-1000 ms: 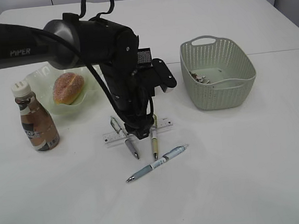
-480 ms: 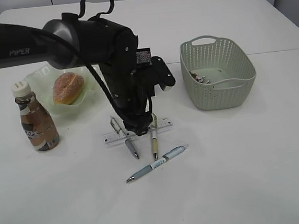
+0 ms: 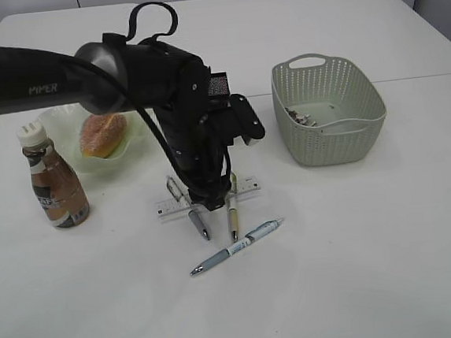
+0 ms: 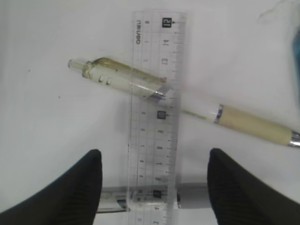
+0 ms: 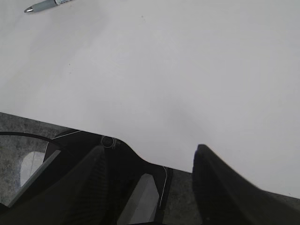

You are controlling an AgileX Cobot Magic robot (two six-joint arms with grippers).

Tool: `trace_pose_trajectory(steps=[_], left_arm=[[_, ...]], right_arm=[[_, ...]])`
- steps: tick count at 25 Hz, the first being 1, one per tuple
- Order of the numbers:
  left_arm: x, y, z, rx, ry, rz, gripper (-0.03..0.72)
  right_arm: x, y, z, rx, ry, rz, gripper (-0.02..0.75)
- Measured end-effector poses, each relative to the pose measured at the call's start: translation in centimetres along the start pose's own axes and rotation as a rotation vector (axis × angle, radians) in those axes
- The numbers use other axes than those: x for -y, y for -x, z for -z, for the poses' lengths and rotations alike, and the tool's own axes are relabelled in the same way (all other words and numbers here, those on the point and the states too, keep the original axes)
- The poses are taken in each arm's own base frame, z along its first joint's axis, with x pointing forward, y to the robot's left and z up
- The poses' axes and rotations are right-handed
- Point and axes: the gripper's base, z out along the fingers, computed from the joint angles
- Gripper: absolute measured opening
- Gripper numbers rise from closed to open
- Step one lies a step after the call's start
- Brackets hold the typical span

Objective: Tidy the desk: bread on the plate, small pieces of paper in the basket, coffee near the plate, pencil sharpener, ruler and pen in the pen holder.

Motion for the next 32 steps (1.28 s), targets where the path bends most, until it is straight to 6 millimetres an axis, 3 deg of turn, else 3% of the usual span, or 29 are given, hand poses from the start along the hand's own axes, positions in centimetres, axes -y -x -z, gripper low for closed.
trace_pose_trajectory(steps=[11, 32], left_arm=[[-0.6, -0.8, -2.0, -0.011, -0.003, 0.019, 0.508], [-0.5, -0.4, -2.0, 0.027, -0.010, 0.045, 0.508]], right_arm=[[0.0, 0.0, 0.0, 0.000, 0.000, 0.000, 0.454], [0.0, 0.0, 0.0, 0.000, 0.000, 0.000, 0.454]])
